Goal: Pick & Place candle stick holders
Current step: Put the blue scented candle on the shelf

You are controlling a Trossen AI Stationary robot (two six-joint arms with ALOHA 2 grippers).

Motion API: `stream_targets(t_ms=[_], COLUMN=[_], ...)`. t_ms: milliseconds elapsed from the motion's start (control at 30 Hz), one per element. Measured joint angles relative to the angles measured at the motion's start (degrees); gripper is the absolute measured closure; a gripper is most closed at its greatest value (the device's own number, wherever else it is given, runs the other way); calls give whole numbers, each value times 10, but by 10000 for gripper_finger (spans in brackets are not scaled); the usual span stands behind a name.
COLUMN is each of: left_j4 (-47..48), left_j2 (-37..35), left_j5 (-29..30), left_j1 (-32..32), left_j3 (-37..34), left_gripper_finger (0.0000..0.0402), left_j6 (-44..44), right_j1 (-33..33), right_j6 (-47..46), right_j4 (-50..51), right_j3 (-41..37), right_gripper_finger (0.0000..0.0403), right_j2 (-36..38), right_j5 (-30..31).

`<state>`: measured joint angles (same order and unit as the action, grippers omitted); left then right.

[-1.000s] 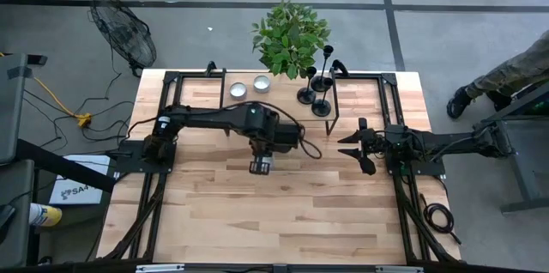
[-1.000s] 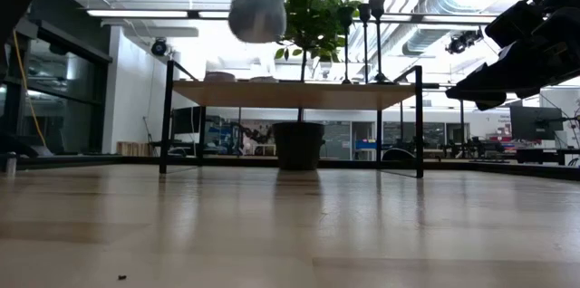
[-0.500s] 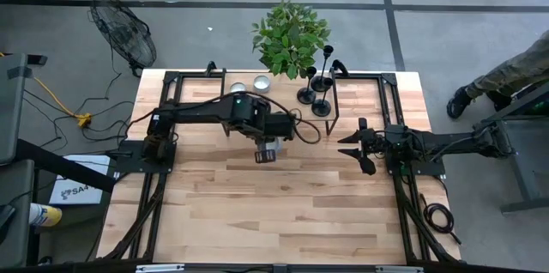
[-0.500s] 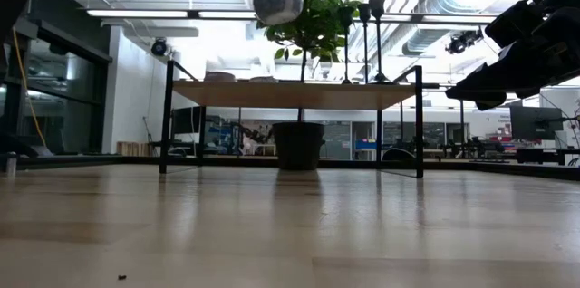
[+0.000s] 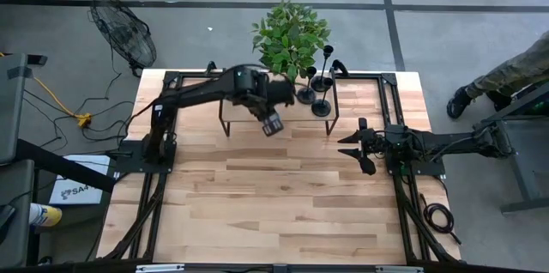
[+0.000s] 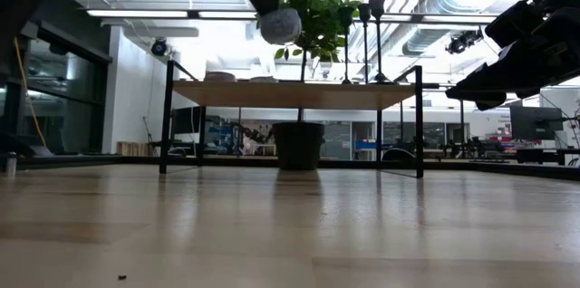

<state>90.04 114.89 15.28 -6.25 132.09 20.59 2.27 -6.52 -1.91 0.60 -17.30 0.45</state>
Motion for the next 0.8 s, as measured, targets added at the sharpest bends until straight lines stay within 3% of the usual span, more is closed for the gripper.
stream_targets(t_ms=[333, 800], left_j4=[0, -1], left_j2=[2, 0], left_j5=[-21, -14], left_j1=[-63, -100], left_j3=[-1, -78], left_gripper_finger=[401, 401], left_j6=[47, 37], right_j1=[0, 0], right_j6=[0, 1], right_j4=[0, 0], right_j3=[0, 0], right_gripper_finger=[261, 261], right_j2=[0, 0], right_j5=[0, 0])
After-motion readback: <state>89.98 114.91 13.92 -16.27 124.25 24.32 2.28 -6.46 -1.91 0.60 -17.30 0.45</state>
